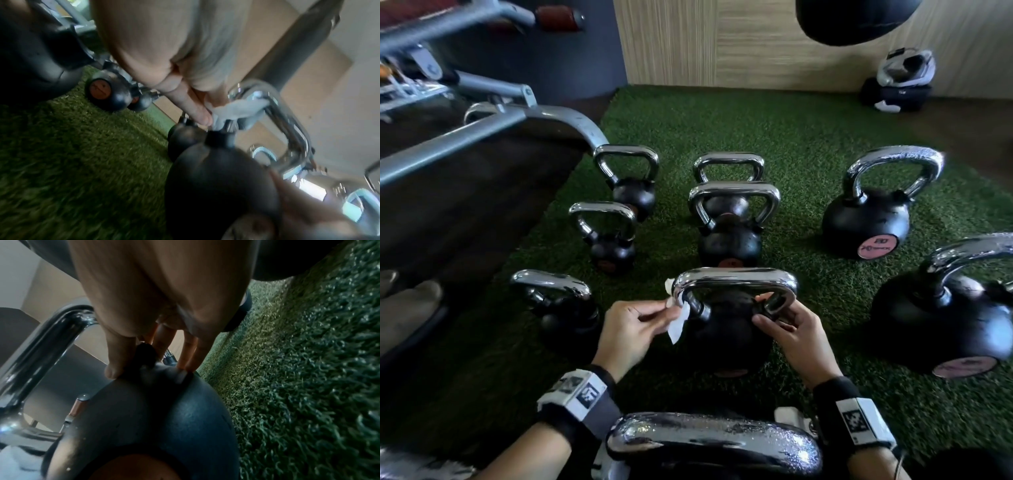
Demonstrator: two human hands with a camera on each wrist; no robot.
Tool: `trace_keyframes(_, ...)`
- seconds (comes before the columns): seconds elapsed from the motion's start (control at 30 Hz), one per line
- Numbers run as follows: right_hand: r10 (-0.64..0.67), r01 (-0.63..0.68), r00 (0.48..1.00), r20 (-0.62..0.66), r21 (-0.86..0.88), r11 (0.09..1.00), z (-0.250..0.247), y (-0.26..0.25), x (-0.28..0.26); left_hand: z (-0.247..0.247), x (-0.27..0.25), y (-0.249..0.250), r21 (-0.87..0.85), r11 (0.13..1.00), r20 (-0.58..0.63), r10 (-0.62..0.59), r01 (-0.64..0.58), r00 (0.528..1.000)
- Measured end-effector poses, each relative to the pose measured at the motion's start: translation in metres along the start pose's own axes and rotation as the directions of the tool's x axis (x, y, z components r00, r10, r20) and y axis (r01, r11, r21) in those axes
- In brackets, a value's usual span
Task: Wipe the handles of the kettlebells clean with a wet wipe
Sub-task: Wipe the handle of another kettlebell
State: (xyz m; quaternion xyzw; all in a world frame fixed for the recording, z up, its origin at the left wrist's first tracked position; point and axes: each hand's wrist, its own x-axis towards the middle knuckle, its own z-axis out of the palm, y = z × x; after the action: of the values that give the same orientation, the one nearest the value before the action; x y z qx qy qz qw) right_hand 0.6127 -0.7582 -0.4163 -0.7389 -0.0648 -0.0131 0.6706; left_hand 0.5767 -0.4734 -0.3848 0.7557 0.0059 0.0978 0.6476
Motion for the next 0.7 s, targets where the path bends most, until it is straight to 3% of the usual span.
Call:
trace_keyframes(0.17,0.009,-0.011,1.0,-0.027,-0.087,0.996,-0.002,-0.009,-0.001,0.012,0.002,-0.002,0.078,0.996,-0.06,0.049,-0.044,0.997)
trace_keyframes(0.3,-0.002,-0.015,0.998,-0.056,-0.304,0.953,-0.014,-0.016,-0.017,0.016,0.02,0.003,0.184,0.979,-0.025,0.099,-0.093,0.995)
trace_keyframes(0.43,-0.149,0.077,0.983,-0.108,-0.493,0.866,-0.013,-0.01,-0.049,0.037,0.056,0.011,0.309,0.943,0.024,0.126,-0.127,0.992)
trace_keyframes(0.6,-0.321,0.318,0.944,0.079,-0.482,0.817,-0.002,-0.008,-0.058,0.069,0.092,0.021,0.392,0.904,0.168,0.112,-0.171,0.979)
trace_keyframes(0.7,-0.352,0.336,0.933,0.07,-0.515,0.788,-0.007,-0.011,-0.033,0.062,0.105,0.022,0.428,0.893,0.344,-0.018,-0.14,0.939)
